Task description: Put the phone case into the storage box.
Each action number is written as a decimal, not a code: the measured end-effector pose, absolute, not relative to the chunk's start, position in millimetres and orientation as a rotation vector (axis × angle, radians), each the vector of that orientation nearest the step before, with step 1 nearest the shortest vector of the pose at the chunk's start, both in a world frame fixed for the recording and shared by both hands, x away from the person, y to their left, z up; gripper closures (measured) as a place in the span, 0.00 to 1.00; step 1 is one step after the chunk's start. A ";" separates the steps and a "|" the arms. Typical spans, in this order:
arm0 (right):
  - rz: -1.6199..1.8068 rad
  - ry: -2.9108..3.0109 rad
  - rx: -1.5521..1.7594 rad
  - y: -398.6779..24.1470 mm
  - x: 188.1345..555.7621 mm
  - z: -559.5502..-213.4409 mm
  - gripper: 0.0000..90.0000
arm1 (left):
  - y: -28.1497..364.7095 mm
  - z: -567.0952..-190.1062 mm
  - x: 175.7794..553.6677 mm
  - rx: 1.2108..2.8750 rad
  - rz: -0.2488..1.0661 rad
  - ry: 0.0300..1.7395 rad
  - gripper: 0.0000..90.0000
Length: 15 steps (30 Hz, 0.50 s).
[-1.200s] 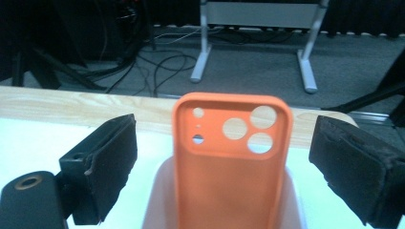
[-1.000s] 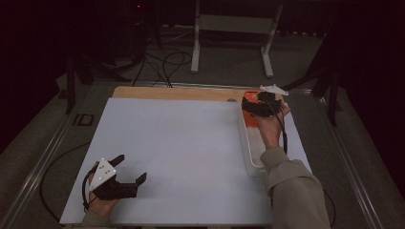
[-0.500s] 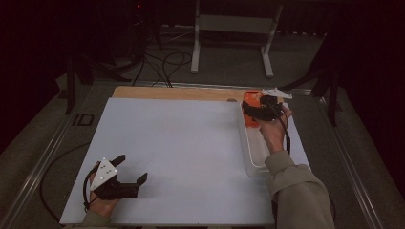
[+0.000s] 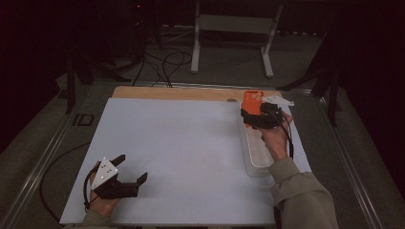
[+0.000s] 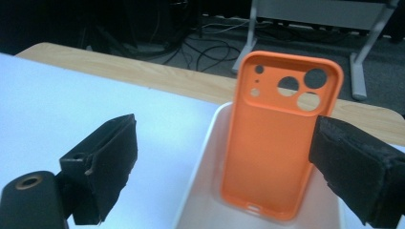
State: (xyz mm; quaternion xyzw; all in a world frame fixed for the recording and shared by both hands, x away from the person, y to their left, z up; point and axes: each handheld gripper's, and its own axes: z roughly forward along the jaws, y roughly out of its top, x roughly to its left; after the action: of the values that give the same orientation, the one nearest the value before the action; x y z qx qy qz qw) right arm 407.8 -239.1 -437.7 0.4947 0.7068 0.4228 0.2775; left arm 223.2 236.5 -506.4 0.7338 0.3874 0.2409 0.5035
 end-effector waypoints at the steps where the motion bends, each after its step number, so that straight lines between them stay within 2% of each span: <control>1: 1.135 1.897 1.328 -239.1 407.8 -437.7 0.10 | 236.5 -506.4 223.2 1.772 0.582 0.935 0.00; 15: 1.244 1.963 1.250 -237.3 376.2 -432.7 0.10 | 236.4 -506.4 223.5 1.771 0.581 0.936 0.00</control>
State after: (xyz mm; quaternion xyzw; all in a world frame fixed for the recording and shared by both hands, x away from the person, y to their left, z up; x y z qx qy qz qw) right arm 376.2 -237.3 -432.7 0.4589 0.7206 0.4565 0.2487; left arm 223.5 236.4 -506.4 0.7336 0.3878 0.2406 0.5036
